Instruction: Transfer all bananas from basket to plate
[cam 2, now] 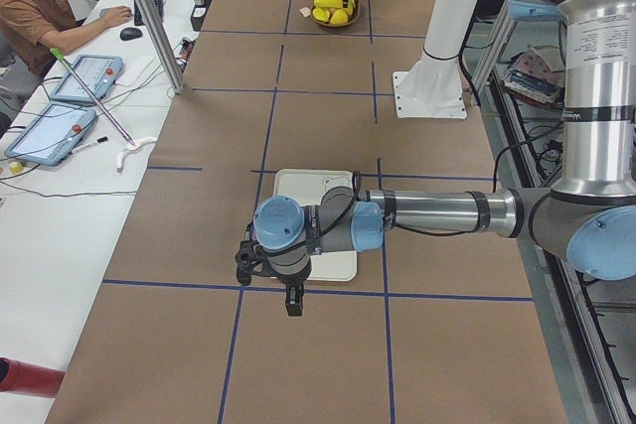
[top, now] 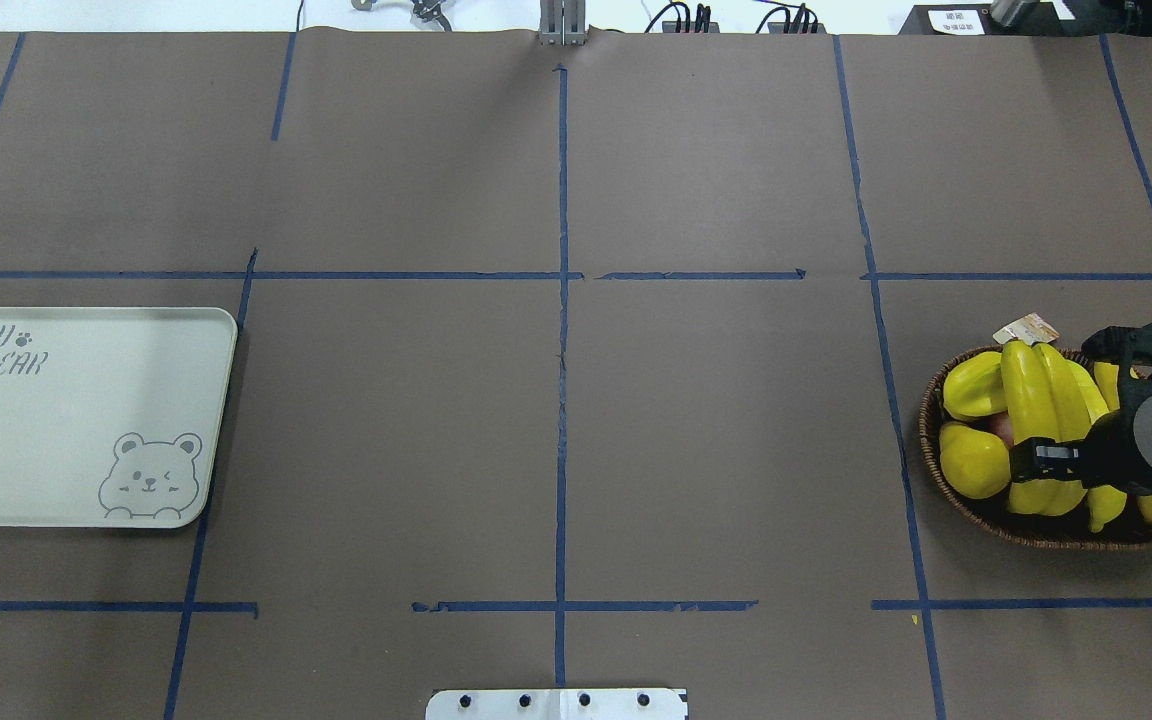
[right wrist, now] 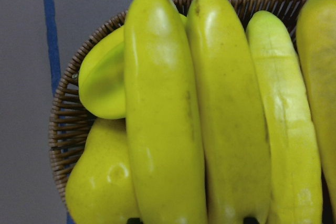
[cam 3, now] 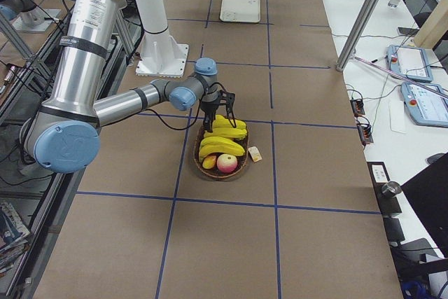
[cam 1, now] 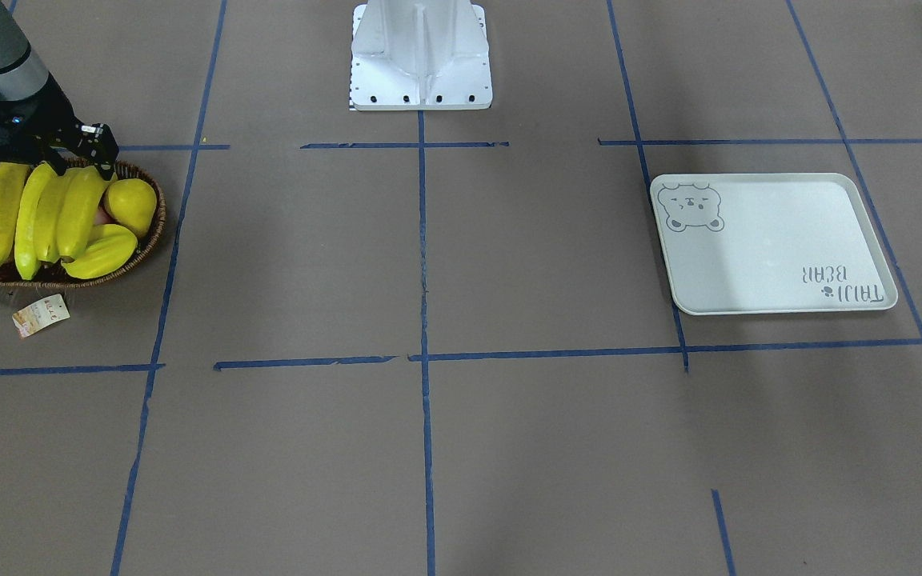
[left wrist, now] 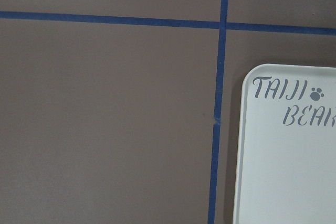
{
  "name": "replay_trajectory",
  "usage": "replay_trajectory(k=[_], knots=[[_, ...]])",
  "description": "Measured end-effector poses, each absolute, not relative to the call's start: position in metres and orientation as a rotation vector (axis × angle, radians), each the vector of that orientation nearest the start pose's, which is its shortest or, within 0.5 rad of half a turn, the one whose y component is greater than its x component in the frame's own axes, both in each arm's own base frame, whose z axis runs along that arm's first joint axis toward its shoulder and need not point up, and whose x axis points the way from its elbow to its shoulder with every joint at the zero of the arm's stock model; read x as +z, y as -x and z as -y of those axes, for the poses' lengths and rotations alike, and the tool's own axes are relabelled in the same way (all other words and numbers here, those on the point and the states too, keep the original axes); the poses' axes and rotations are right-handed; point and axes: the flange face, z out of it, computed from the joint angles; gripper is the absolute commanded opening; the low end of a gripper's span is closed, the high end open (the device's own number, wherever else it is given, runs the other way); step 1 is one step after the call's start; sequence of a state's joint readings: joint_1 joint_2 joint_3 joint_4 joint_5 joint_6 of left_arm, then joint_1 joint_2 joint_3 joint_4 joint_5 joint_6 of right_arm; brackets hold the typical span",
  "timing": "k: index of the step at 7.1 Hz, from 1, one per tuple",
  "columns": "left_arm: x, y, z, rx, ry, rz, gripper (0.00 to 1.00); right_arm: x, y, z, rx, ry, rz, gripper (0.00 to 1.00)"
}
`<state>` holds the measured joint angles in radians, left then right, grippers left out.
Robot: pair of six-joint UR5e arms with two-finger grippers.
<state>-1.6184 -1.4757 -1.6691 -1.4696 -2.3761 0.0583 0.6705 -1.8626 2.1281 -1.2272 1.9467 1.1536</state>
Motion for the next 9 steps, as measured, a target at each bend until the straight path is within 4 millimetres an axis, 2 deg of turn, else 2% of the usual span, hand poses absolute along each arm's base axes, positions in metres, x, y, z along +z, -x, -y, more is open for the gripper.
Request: replay_trajectory(k=[1,2,3,4,5,7,9], knots=[[0.663,0.083,0.441,-0.029,0.05,-0.808,1.0,0.484,0.249,0.32,0.127,-0.002,0.707,0.57],[0.663,0.083,0.441,-0.03,0.05,-0.808,1.0,0.483,0.25,0.321,0.125,-0.003,0.709,0.28],[0.663,0.083,0.441,-0.03,0.05,-0.808,1.0,0.483,0.25,0.321,0.125,-0.004,0.71,0.08],[0.663,0.083,0.441,-0.03,0.05,-0.809,1.0,0.482,0.25,0.322,0.126,-0.006,0.713,0.02],[0.663,0.082,0.441,-0.03,0.05,-0.809,1.0,0.48,0.249,0.322,0.127,-0.008,0.715,0.0],[0.663,0.082,0.441,-0.031,0.051,-0.81,1.0,0.47,0.242,0.323,0.131,-0.017,0.734,0.0],[0.663,0.082,0.441,-0.032,0.051,-0.81,1.0,0.455,0.225,0.325,0.141,-0.006,0.78,0.0]])
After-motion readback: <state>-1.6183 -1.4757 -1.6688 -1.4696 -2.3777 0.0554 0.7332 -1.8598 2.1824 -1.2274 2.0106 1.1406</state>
